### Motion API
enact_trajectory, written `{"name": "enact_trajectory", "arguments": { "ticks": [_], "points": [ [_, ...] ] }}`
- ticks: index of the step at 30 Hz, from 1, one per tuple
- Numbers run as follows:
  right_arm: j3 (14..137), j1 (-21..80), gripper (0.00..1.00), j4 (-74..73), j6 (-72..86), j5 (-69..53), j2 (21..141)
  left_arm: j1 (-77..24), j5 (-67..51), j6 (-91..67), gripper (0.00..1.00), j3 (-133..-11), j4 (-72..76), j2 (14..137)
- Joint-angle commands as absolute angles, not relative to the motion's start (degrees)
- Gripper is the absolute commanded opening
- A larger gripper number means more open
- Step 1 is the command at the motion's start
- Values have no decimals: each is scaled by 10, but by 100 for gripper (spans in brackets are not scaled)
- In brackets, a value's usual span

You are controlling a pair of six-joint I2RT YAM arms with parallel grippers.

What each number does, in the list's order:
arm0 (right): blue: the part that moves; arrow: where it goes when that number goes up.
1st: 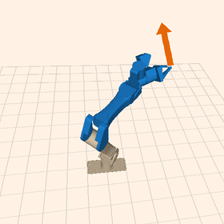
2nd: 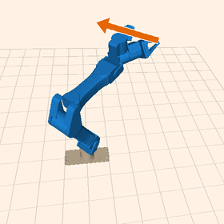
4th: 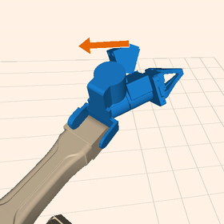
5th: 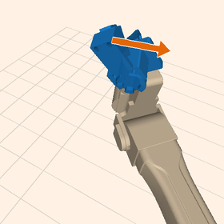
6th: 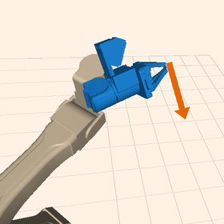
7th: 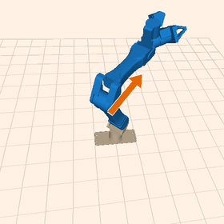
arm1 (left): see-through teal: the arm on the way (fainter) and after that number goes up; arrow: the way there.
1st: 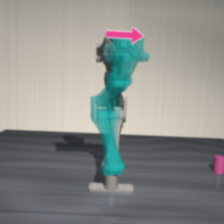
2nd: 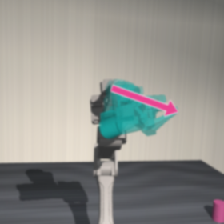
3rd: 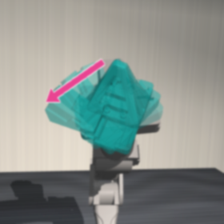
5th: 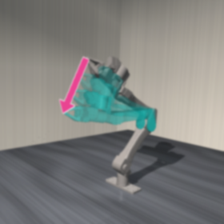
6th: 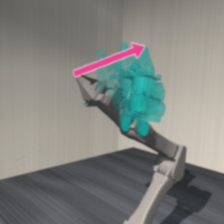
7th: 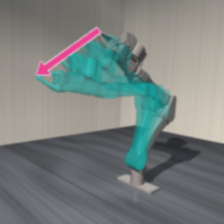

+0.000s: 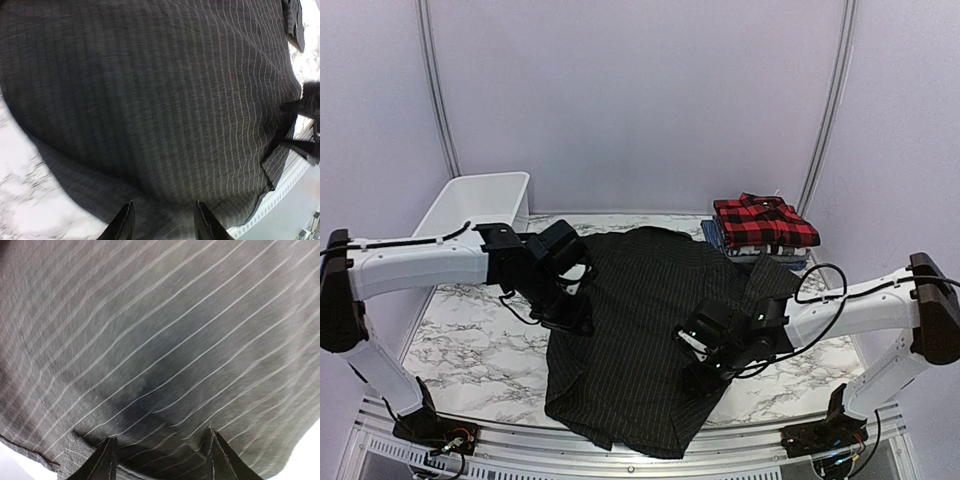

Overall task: Fold and stack the long sleeve shirts
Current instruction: Adjust the flattened shirt at the center of the board.

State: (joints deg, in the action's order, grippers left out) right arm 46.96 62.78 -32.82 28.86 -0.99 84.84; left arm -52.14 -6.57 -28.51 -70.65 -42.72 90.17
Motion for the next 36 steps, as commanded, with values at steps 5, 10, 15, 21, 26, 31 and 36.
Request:
{"name": "enact_trajectory", "arguments": {
  "ticks": [5, 10, 15, 21, 26, 31, 36],
  "points": [
    [443, 687, 55, -350, 359, -15, 841, -602, -76, -301, 42, -795, -361, 1077],
    [405, 720, 55, -391, 421, -13, 757, -607, -43, -317, 41, -729, -361, 1061],
    [361, 748, 55, -432, 483, -10, 657, -607, -31, -341, 41, -617, -372, 997],
    [354, 753, 54, -459, 529, 29, 560, -607, 4, -385, 41, -480, -406, 868],
    [412, 753, 54, -458, 510, 73, 592, -606, 42, -422, 41, -429, -437, 779],
    [495, 753, 56, -405, 460, 112, 689, -604, 90, -453, 41, -400, -479, 736],
    [561, 755, 56, -358, 419, 91, 835, -597, 113, -492, 37, -371, -494, 691]
  ]
}}
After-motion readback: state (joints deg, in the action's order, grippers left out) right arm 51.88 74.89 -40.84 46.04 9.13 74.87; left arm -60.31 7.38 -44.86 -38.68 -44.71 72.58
